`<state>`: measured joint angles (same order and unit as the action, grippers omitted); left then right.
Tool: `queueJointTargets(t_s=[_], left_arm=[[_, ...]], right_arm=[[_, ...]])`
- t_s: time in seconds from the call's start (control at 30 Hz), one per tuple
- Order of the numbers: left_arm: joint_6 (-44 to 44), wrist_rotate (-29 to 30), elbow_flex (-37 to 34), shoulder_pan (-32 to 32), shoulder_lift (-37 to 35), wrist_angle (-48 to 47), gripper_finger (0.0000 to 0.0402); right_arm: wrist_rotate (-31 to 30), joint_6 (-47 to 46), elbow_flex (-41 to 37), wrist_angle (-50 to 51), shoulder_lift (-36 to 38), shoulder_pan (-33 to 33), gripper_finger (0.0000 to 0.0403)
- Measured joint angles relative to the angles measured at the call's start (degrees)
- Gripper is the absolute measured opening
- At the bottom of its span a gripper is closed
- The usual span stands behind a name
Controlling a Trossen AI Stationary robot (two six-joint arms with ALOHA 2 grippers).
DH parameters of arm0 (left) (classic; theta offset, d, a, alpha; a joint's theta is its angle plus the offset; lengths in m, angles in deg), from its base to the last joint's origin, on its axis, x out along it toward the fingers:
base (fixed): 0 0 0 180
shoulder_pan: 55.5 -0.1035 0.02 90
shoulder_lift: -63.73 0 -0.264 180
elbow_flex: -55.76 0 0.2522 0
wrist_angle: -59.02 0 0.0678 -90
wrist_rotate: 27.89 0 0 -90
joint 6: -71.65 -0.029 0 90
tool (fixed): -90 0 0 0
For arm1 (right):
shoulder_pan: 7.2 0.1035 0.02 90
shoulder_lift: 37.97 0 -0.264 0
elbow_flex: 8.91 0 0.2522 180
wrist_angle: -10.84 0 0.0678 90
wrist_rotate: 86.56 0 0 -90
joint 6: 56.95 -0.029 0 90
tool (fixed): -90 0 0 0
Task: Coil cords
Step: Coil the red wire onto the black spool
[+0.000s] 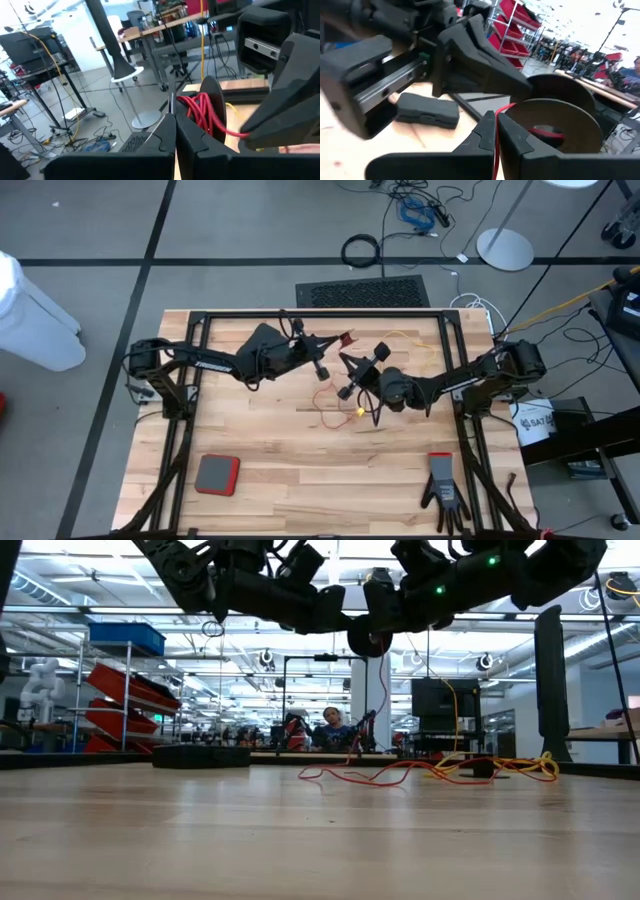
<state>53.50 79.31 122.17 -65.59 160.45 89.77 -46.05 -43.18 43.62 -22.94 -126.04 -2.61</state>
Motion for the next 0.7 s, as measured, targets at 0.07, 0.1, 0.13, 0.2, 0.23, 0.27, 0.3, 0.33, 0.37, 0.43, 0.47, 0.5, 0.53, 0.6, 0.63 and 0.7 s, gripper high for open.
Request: queueJointTargets(t_s=[0.07, 0.1, 0.13, 0.2, 0.23, 0.27, 0.3, 0.33, 0.37, 0.43, 0.47, 0.5, 0.53, 0.6, 0.63, 0.7], left_arm=[[1.0, 0.1, 0.0, 0.1, 0.9, 2.0, 0.0000], [1.4, 0.1, 0.2, 0.1, 1.5, 2.9, 0.0000], [1.5, 0.4, 0.2, 0.1, 2.1, 3.7, 0.0000], [2.4, 1.6, 0.2, 0.1, 3.2, 6.2, 0.0000], [3.0, 1.6, 0.2, 0.1, 3.6, 7.2, 0.0000], [3.9, 1.7, 0.2, 0.1, 3.8, 8.3, 0.0000], [4.6, 1.6, 0.2, 0.0, 3.9, 9.2, 0.0000], [5.4, 1.5, 0.2, -0.2, 3.9, 9.9, 0.0000], [6.1, 1.2, 0.2, -0.3, 3.9, 10.3, 0.0000], [7.5, 0.2, 0.2, -0.5, 3.9, 10.4, 0.0000], [8.4, -0.4, 0.2, -0.7, 3.8, 10.0, 0.0000], [9.0, -1.1, 0.2, -0.8, 3.7, 9.7, 0.0000], [9.8, -1.8, 0.2, -0.9, 3.6, 9.1, 0.0000], [11.8, -3.5, 0.3, -1.5, 3.6, 7.9, 0.0000], [12.7, -4.6, 0.3, -1.9, 3.6, 7.3, 0.0000], [13.4, -6.1, 0.3, -2.6, 3.4, 6.0, 0.0000]], right_arm=[[0.0, 1.8, 0.0, -2.0, -0.5, -0.5, 0.0000], [0.0, 2.6, 0.0, -3.3, -0.9, -0.6, 0.0000], [0.0, 3.3, 0.0, -4.1, -1.3, -0.7, 0.0000], [0.1, 4.1, 0.0, -5.7, -2.3, -0.8, 0.0000], [0.0, 4.3, 0.0, -5.9, -2.8, -0.8, 0.0000], [0.0, 4.5, 0.0, -6.1, -3.6, -0.8, 0.0000], [-0.2, 4.8, 0.0, -6.3, -4.3, -0.8, 0.0000], [-0.9, 5.2, 0.0, -6.4, -4.9, -0.8, 0.0000], [-1.8, 5.6, 0.0, -6.9, -5.6, -0.8, 0.0000], [-3.8, 7.3, 0.0, -7.8, -6.8, -0.9, 0.0000], [-4.6, 8.2, 0.0, -8.1, -7.2, -0.8, 0.0000], [-5.0, 9.3, 0.0, -8.3, -7.5, -0.8, 0.0000], [-5.2, 10.4, 0.0, -8.4, -7.6, -0.8, 0.0000], [-6.2, 12.5, 0.0, -8.4, -7.6, -0.8, 0.0000], [-6.9, 13.7, 0.0, -8.3, -7.6, -0.8, 0.0000], [-8.3, 16.1, 0.0, -8.3, -7.7, -0.8, 0.0000]])
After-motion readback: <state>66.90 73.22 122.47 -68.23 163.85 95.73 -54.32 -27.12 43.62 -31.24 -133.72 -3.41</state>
